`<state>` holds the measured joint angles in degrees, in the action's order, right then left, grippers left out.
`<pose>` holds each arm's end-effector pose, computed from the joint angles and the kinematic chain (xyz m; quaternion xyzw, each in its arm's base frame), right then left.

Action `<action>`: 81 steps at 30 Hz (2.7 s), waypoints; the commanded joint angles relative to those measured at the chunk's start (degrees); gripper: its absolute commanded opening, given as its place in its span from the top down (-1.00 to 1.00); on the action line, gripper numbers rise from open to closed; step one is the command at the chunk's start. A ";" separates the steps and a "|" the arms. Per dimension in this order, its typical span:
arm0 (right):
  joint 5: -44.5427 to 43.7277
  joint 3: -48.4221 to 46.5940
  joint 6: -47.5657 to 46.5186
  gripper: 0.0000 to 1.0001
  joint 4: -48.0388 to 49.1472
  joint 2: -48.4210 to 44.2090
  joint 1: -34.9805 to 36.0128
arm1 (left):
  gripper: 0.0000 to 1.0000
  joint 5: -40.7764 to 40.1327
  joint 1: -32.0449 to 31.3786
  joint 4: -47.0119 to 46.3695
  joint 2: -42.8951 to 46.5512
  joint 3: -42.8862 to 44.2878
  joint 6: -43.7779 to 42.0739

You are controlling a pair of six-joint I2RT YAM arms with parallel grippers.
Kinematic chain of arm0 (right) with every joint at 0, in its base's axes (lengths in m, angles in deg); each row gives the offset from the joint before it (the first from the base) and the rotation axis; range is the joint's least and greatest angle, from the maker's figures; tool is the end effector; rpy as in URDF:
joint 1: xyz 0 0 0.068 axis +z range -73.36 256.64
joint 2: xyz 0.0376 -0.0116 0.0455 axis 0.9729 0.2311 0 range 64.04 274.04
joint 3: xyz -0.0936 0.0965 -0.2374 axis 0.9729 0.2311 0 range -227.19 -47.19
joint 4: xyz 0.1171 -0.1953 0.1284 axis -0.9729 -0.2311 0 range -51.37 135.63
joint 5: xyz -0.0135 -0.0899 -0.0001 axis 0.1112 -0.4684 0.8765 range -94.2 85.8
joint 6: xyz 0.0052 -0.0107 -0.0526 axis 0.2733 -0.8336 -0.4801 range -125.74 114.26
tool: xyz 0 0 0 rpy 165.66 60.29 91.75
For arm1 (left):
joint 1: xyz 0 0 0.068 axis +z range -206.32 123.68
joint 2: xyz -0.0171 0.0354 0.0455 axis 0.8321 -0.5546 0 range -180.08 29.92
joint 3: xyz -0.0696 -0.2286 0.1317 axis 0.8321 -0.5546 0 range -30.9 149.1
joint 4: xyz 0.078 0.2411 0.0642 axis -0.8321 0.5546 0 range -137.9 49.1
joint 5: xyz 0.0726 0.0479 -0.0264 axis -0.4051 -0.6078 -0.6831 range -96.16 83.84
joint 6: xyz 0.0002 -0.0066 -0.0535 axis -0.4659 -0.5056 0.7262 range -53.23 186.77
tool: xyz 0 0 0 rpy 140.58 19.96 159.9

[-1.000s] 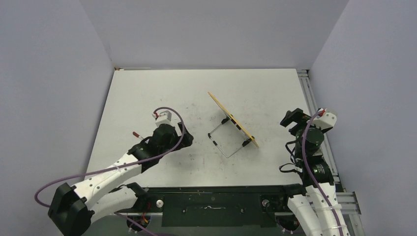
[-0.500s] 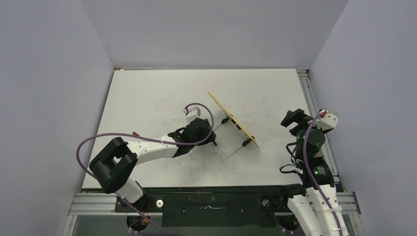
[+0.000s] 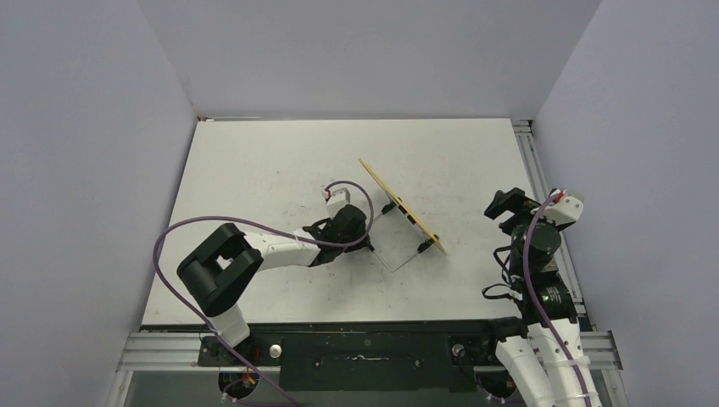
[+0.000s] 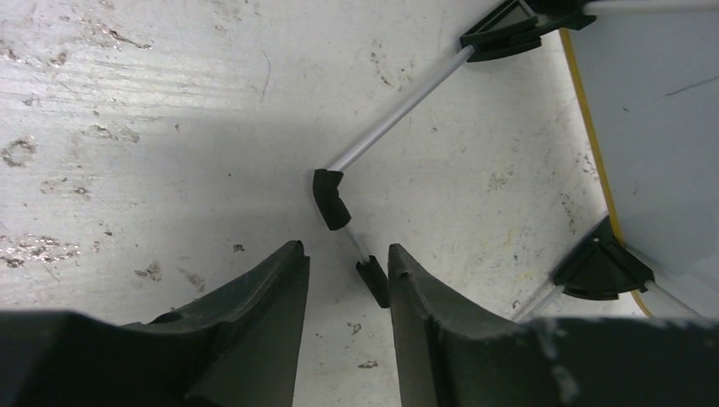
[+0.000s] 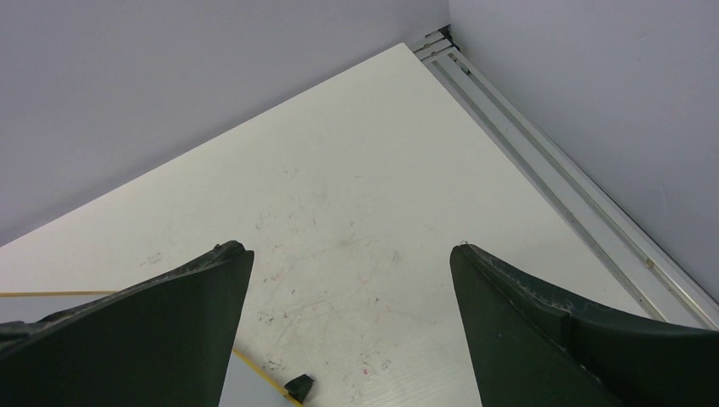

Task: Write a sentence on the whiteboard
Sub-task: Move the whiteboard stand to the center of the board.

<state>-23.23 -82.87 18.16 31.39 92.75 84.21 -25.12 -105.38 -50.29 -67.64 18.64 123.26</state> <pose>0.1314 0.0058 0.3159 0.2133 0.7172 0.0574 0.6610 0.2305 -0.2482 0.1563 -0.1212 0.9074 -0.2042 0.3467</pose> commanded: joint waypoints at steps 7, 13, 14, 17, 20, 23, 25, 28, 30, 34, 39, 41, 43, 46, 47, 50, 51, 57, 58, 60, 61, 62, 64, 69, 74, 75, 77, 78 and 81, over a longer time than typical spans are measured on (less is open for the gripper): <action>-0.05 -1.23 0.47 -0.80 1.16 -0.52 0.08 | 0.31 -0.37 2.85 -0.87 -4.02 4.32 -3.07; -0.05 -1.23 0.51 -0.79 1.08 -0.68 0.04 | 0.32 0.09 3.53 -0.66 -5.45 5.61 -4.21; -0.08 -1.23 0.53 -0.79 1.07 -0.77 0.03 | 0.37 0.14 3.62 -0.17 -5.81 5.99 -4.54; -0.06 -1.19 0.58 -0.80 1.06 -0.89 0.07 | 0.53 0.43 3.82 0.60 -6.54 6.36 -5.51; -0.07 -1.14 0.57 -0.79 1.11 -0.85 0.03 | 0.65 1.28 4.64 1.02 -6.80 6.38 -6.51; -0.07 -1.22 0.62 -0.79 1.06 -0.92 0.05 | 0.86 1.56 5.64 2.26 -6.94 6.88 -8.44; -0.06 -1.23 0.59 -0.80 1.10 -0.85 0.09 | 0.99 1.52 6.45 4.53 -6.84 7.33 -10.10; -0.01 -1.30 0.59 -0.79 0.99 -0.83 0.06 | 1.00 2.75 7.94 5.39 -6.57 7.79 -13.99; 0.60 -1.32 0.46 -0.79 1.14 -0.77 0.07 | 1.00 4.44 9.06 5.62 -6.55 8.29 -17.03; 4.26 -1.32 -0.26 -0.79 2.00 0.16 0.07 | 1.00 8.14 11.44 5.50 -6.58 9.17 -23.94; 9.58 -2.54 -1.53 -0.80 2.03 2.84 0.05 | 1.00 11.77 14.45 5.97 -8.52 11.70 -30.91; 11.17 -3.12 -1.83 -0.80 1.73 3.98 0.02 | 1.00 14.00 16.29 6.37 -10.11 13.28 -33.23; 12.55 -3.57 -2.00 -0.80 1.36 5.04 0.03 | 1.00 15.53 17.35 7.41 -11.86 15.31 -35.27; 14.23 -4.02 -2.20 -0.80 0.79 6.34 0.09 | 1.00 16.15 18.44 8.78 -14.56 18.76 -38.04; 14.71 -4.16 -2.34 -0.80 0.72 6.69 0.05 | 1.00 16.64 18.78 8.95 -15.45 19.58 -38.71; 17.02 -4.85 -2.46 -0.80 0.14 7.82 0.04 | 1.00 16.93 19.61 8.90 -17.19 21.24 -39.43; 17.80 -5.10 -2.36 -0.80 -0.16 8.26 0.08 | 1.00 17.00 20.00 8.90 -17.45 21.58 -39.39; 25.22 -4.43 -0.44 -0.80 -1.42 11.32 0.04 | 0.50 16.77 22.16 7.05 -12.67 19.45 -36.42; 26.97 -3.91 -0.29 -0.80 -1.51 11.96 0.08 | 0.33 16.99 22.51 6.42 -11.29 18.65 -36.00; 31.63 -2.55 0.11 -0.85 -1.11 13.28 0.16 | 0.09 17.15 22.89 6.17 -8.66 17.63 -35.51; 33.98 -1.61 0.50 -0.86 -0.57 13.97 0.20 | 0.04 17.02 23.01 6.54 -7.51 17.41 -35.22; 36.23 -0.47 1.41 -0.89 0.21 14.58 0.17 | 0.02 16.89 23.16 7.00 -6.28 17.26 -34.98; 40.94 2.47 3.93 -1.00 3.06 15.97 0.16 | -0.03 16.48 23.57 8.14 -3.99 16.89 -33.90; 48.09 9.77 11.20 -0.71 12.80 20.06 1.45 | -0.16 15.63 24.94 12.54 3.90 14.88 -28.67; 45.55 10.45 13.38 -0.50 20.15 26.91 7.48 | -0.65 17.87 25.56 18.70 15.19 13.90 -27.31; 44.50 10.19 13.50 -0.45 21.13 28.80 8.70 | -0.67 18.74 25.82 20.78 17.87 14.30 -27.70; 43.30 9.62 13.89 -0.30 23.54 32.52 10.64 | -0.73 20.92 26.35 25.33 21.47 15.58 -28.75; 43.20 9.28 13.97 -0.21 24.78 35.13 10.97 | -0.75 21.74 26.72 27.34 23.28 16.02 -29.39; 42.23 8.06 14.30 -0.02 27.82 40.19 11.22 | -0.80 22.96 27.37 31.60 28.67 15.67 -32.09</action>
<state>21.10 -71.76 31.06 50.06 127.92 95.10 -5.27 -79.06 -26.99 -44.93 32.32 94.30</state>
